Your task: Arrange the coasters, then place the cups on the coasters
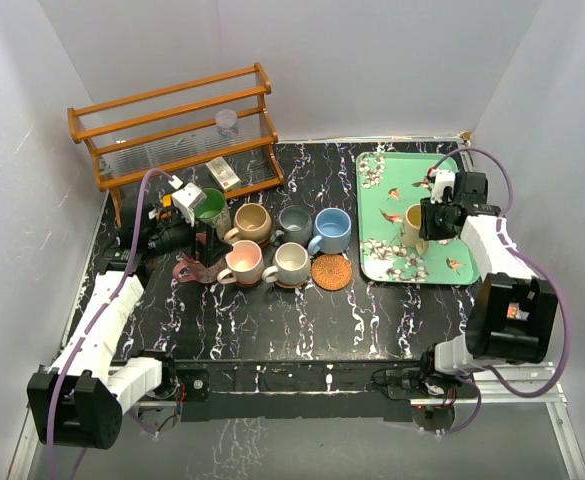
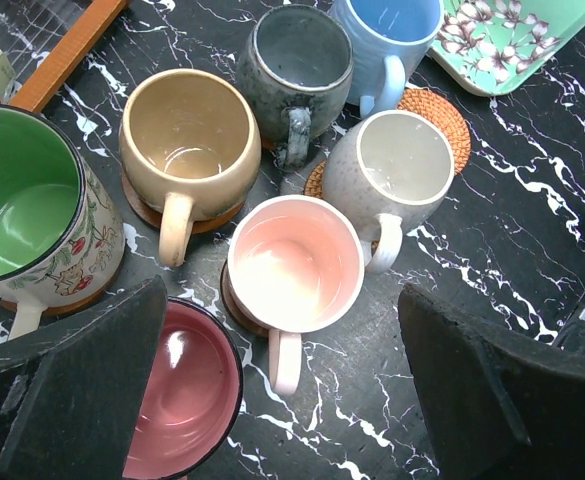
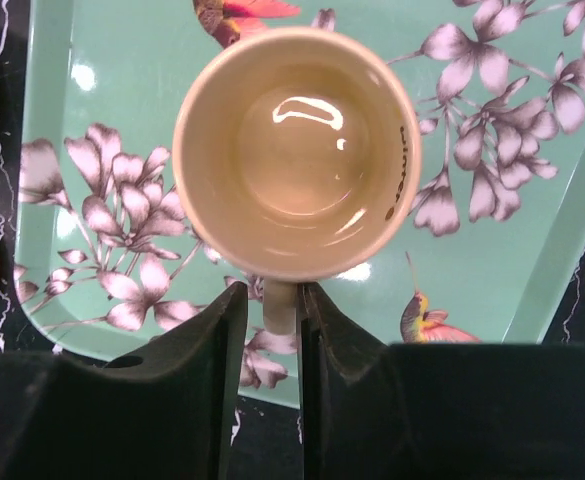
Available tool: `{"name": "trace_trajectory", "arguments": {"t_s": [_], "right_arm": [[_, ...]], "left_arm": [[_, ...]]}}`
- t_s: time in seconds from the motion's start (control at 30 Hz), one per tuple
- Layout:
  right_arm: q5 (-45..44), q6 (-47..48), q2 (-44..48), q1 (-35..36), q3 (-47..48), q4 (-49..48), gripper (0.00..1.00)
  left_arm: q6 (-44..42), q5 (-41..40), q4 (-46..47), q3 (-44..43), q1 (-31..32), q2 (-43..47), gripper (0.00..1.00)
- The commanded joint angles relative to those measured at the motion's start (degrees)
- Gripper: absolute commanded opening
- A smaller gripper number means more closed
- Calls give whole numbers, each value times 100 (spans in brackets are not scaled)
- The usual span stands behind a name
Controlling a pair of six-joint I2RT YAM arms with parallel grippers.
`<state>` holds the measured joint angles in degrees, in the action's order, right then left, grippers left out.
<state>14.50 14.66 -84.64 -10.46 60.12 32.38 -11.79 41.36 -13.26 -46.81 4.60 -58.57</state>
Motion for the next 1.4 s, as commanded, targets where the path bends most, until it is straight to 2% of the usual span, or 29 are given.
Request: {"name": "trace_trajectory", "arguments": {"t_s": [0.0, 0.27, 0.43, 0.5, 0.6, 0.73, 0.9, 1.2, 1.37], "right_arm": [[-35, -97, 459, 75, -268, -244, 26], [336, 129, 336, 143, -262, 211, 31], [1426, 576, 627, 144, -23, 722, 42], [2013, 926, 622, 144, 168, 1132, 44], [2302, 1194, 552, 143, 464, 1449, 45], [2057, 1155, 529, 144, 834, 1341, 47], [1326, 1091, 423, 143, 1388, 1046, 50], [324, 2478, -540, 140, 2047, 1164, 54], [92, 2774, -1115, 91, 2268, 1227, 54]], "left_arm": [[24, 173, 123, 29, -34, 168, 99], [13, 117, 118, 32, -29, 161, 99], [-15, 97, 130, 51, -35, 119, 99], [-23, 101, 138, 57, -34, 95, 99], [-28, 117, 148, 49, -36, 76, 99], [-66, 110, 124, 73, -32, 93, 99], [-101, 112, 113, 84, -33, 102, 99], [-120, 93, 97, 82, -41, 105, 99], [-157, 58, 77, 81, -35, 106, 99]]}}
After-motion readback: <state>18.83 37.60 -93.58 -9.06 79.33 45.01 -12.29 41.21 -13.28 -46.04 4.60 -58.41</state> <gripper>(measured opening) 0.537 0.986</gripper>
